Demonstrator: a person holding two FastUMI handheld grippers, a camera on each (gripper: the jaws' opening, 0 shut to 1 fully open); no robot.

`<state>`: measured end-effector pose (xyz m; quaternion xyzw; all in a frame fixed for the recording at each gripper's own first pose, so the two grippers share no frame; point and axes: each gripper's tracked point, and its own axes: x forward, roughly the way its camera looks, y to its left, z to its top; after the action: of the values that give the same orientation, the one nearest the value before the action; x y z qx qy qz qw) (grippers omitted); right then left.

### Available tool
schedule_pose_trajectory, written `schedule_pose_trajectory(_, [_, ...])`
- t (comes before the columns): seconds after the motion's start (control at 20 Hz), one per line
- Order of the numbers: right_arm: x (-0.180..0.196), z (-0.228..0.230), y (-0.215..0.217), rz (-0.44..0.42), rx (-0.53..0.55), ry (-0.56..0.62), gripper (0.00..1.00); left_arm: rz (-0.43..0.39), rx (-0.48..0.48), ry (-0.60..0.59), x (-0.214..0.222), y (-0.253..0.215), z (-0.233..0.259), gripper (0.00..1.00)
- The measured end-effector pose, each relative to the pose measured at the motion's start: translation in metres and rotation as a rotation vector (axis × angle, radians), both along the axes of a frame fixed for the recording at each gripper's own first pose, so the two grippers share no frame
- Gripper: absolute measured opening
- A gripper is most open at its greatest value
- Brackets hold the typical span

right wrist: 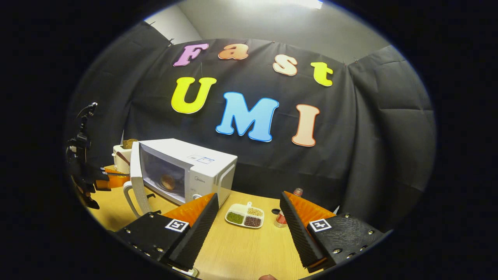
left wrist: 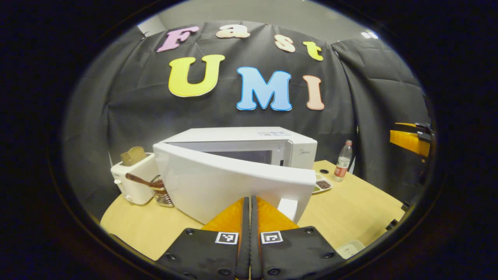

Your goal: Open the microwave oven with the left hand, put the food in, and close the microwave oven.

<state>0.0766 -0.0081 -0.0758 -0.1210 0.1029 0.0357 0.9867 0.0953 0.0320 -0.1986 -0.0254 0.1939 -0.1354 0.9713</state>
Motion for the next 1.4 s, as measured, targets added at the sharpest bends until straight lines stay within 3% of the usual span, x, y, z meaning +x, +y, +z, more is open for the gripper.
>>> schedule_pose_trajectory(0.65, [-0.031, -0.005, -0.073, -0.121, 0.003, 0.015, 0.97, 0.025, -0.044, -0.004, 0.082, -0.052, -0.003, 0.07])
schedule_pose_trajectory(1.3, [-0.034, -0.012, -0.116, -0.137, 0.029, 0.015, 0.96, 0.110, -0.071, -0.001, 0.125, -0.068, -0.008, 0.07])
schedule_pose_trajectory(1.4, [-0.033, -0.014, -0.116, -0.124, 0.049, 0.024, 0.97, 0.140, -0.032, 0.004, 0.136, -0.067, -0.011, 0.07])
